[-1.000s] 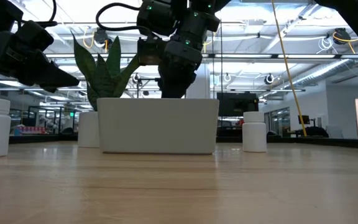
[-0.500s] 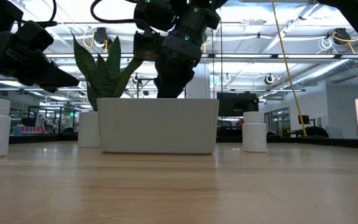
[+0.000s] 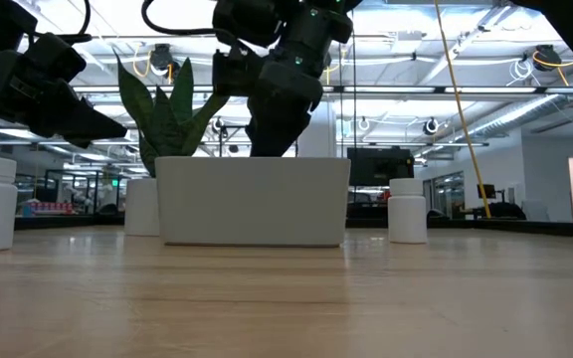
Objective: Pick and place pill bottles into a basket
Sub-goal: Put the white pill bottle into the gray bin
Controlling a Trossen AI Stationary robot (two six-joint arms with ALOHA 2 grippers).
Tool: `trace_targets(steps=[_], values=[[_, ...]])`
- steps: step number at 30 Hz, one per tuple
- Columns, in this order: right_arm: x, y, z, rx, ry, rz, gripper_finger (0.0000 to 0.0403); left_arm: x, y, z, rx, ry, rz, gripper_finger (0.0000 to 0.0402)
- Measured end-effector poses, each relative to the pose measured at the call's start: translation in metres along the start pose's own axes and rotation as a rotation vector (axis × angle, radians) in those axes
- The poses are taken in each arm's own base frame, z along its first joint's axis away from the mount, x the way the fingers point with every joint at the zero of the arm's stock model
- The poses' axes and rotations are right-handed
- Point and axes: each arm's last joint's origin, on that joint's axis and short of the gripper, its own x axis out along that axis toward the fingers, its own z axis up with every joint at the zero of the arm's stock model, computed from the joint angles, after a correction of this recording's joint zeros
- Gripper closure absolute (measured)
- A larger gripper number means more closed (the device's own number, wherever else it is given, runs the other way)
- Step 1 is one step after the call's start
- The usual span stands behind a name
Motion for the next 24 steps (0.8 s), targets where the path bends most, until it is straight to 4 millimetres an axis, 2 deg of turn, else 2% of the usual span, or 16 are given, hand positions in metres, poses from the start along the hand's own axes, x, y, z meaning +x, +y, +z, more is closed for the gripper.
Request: trace_targets(steps=[6, 10, 13, 19, 24], values=[[0.000, 0.000, 0.000, 0.003, 0.002, 0.000, 0.0120, 0.000, 0.000, 0.000, 0.000, 0.000, 0.000, 0.0337], [-0.009, 0.001, 0.001, 0.006, -0.017, -0.005, 0.0111, 0.000, 0.000, 0.000, 0.000, 0.000, 0.001, 0.0337], [-0.024, 0.002, 0.002, 0.002, -0.035, -0.058, 0.0110, 0.000, 0.000, 0.000, -0.001, 0.000, 0.002, 0.0337], [-0.080, 0.007, 0.005, 0.007, -0.137, -0.196, 0.0110, 0.000, 0.000, 0.000, -0.002, 0.000, -0.002, 0.0337], [-0.137, 0.013, -0.006, 0.095, -0.205, -0.268, 0.0110, 0.000, 0.000, 0.000, -0.004, 0.001, -0.005, 0.0337]])
